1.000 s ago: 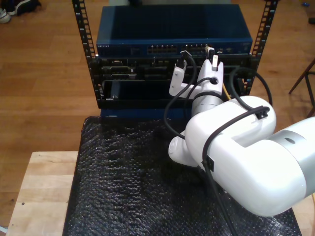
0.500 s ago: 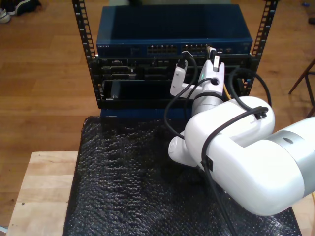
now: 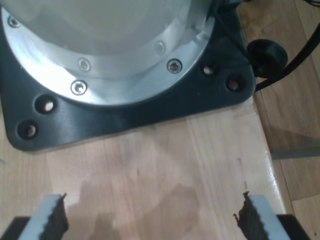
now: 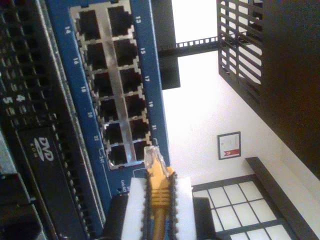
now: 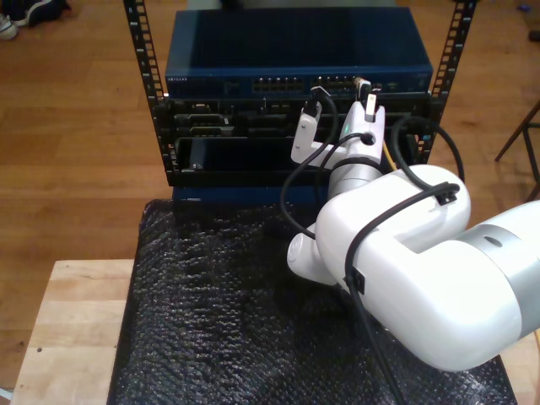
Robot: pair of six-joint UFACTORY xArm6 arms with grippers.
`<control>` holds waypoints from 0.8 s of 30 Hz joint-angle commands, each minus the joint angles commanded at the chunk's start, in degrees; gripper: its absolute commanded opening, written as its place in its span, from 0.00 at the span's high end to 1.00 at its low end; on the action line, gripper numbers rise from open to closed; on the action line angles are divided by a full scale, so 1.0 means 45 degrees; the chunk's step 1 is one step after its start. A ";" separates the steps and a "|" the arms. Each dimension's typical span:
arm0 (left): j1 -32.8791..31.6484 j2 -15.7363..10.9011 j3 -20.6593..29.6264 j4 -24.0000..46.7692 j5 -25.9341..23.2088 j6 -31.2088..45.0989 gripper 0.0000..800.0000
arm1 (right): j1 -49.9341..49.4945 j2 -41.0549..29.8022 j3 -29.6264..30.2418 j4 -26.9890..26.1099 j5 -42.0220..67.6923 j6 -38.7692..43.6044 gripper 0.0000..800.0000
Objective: Grab the cable and plug it in
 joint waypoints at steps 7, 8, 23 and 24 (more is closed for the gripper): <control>0.0000 0.0000 0.0000 0.0000 0.0000 0.0000 0.00 | -0.0020 0.0195 -0.0293 -0.0020 0.0020 -0.0020 1.00; 0.0000 0.0000 0.0000 0.0000 0.0000 0.0000 0.00 | -0.0020 0.0195 -0.0293 -0.0020 0.0020 -0.0020 1.00; 0.0000 0.0000 0.0000 0.0000 0.0000 0.0000 0.00 | -0.0020 0.0195 -0.0293 -0.0020 0.0020 -0.0020 1.00; 0.0000 0.0000 0.0000 -0.0020 0.0000 0.0000 0.00 | -0.0020 0.0195 -0.0274 -0.0020 0.0020 -0.0020 1.00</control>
